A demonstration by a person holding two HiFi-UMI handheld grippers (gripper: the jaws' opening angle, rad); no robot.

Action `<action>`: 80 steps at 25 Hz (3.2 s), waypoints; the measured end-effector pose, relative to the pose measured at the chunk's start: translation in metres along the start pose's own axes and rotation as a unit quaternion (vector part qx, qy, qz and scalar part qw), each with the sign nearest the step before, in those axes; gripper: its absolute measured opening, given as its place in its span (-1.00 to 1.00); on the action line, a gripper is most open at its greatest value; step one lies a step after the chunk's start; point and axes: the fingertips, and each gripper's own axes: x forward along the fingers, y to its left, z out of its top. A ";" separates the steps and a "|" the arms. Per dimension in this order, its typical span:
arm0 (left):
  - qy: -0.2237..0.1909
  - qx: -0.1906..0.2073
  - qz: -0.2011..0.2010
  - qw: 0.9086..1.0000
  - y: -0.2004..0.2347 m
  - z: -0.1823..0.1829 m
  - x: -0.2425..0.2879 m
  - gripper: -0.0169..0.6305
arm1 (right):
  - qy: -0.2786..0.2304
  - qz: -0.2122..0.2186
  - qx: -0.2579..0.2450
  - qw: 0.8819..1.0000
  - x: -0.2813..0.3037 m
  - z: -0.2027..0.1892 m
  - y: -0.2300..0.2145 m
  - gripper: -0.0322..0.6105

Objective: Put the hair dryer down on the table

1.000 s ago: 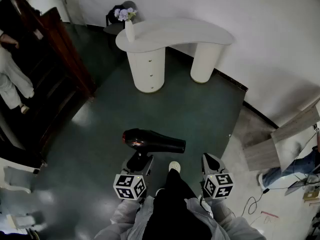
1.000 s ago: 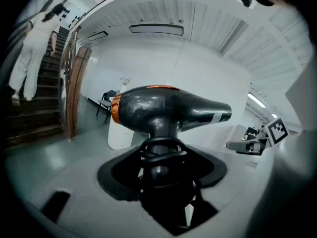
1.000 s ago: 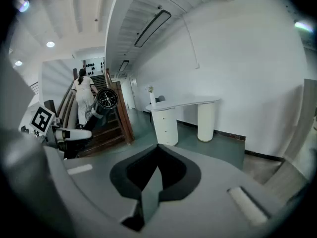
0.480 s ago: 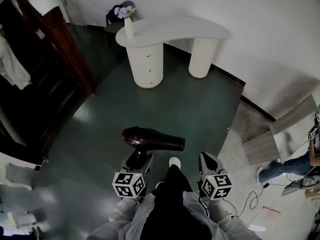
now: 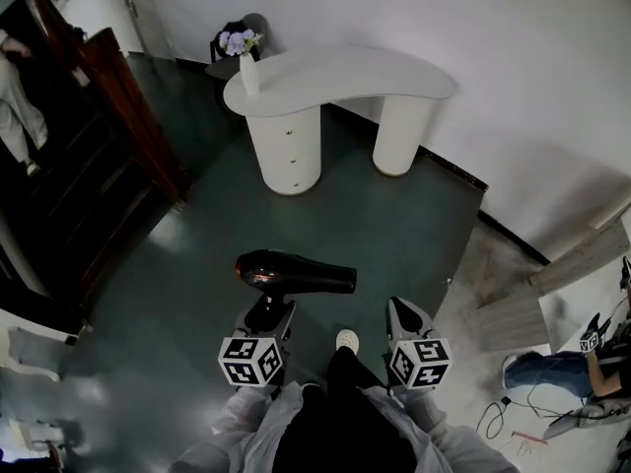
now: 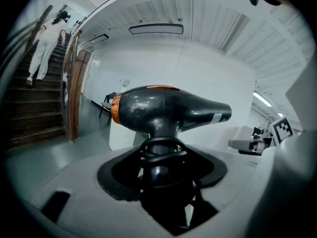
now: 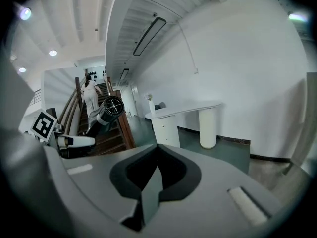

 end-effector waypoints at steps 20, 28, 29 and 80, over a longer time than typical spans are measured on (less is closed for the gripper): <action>-0.050 0.005 0.049 0.998 0.011 0.098 0.176 -0.09 | 0.013 0.073 -0.030 0.997 0.162 0.091 -0.097 -0.88; -0.040 -0.006 0.058 0.997 0.051 0.125 0.247 -0.09 | 0.032 0.081 -0.025 0.996 0.237 0.106 -0.115 -0.88; -0.042 -0.008 0.057 0.997 0.058 0.134 0.259 -0.09 | 0.031 0.080 -0.026 0.996 0.251 0.114 -0.119 -0.88; 0.019 0.007 0.113 0.993 0.313 0.458 0.802 -0.09 | 0.048 0.186 -0.058 0.980 0.863 0.420 -0.275 -0.88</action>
